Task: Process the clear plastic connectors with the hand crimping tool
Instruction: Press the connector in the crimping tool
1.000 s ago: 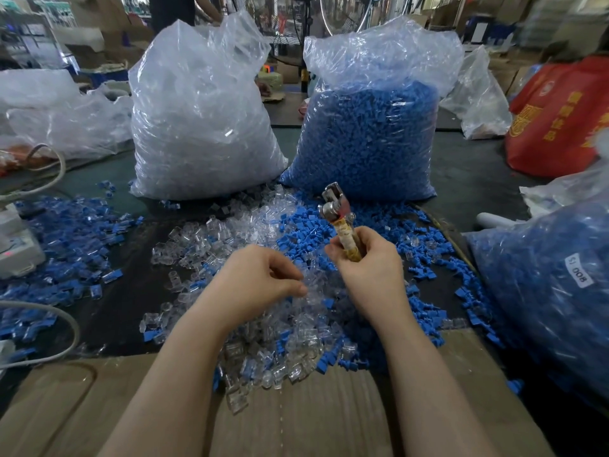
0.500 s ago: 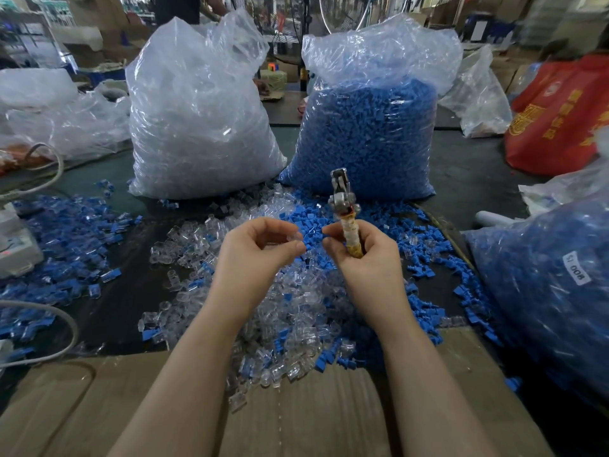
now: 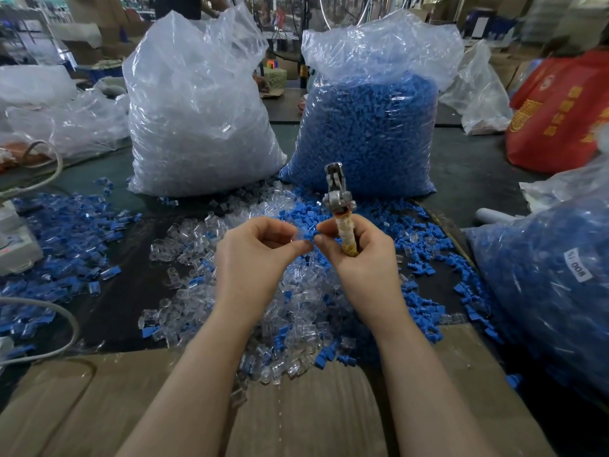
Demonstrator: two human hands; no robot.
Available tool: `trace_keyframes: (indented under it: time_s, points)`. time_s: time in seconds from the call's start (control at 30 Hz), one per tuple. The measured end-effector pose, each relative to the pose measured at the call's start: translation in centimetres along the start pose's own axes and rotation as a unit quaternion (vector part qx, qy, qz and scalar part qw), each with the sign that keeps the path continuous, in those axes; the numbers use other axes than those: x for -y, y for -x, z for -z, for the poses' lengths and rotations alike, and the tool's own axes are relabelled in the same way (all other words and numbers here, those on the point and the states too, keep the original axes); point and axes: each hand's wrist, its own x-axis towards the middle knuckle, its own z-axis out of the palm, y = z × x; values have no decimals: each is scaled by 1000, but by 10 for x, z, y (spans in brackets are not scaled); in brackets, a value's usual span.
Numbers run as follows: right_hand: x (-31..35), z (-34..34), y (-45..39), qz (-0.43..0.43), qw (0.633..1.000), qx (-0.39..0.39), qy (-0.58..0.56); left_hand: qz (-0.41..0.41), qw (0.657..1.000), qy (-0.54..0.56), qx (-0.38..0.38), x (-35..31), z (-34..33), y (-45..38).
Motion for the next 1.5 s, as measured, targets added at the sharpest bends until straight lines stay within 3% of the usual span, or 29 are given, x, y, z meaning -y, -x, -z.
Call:
trace_keyframes:
  time_s: [0.23, 0.47, 0.8, 1.07, 1.5]
  points:
    - [-5, -1, -1, -5, 999, -7, 31, -49, 998, -41, -10, -2, -2, 4]
    - [-6, 0, -1, 0, 998, -44, 43, -51, 998, -19, 19, -1, -3, 3]
    - [-7, 1, 0, 3, 996, -35, 86, -75, 996, -34, 36, -3, -3, 6]
    - [-7, 0, -1, -5, 996, -29, 78, -8, 998, 44, 52, -5, -2, 3]
    - [-8, -1, 0, -1, 996, -37, 78, 20, 994, 108, 21, -5, -4, 4]
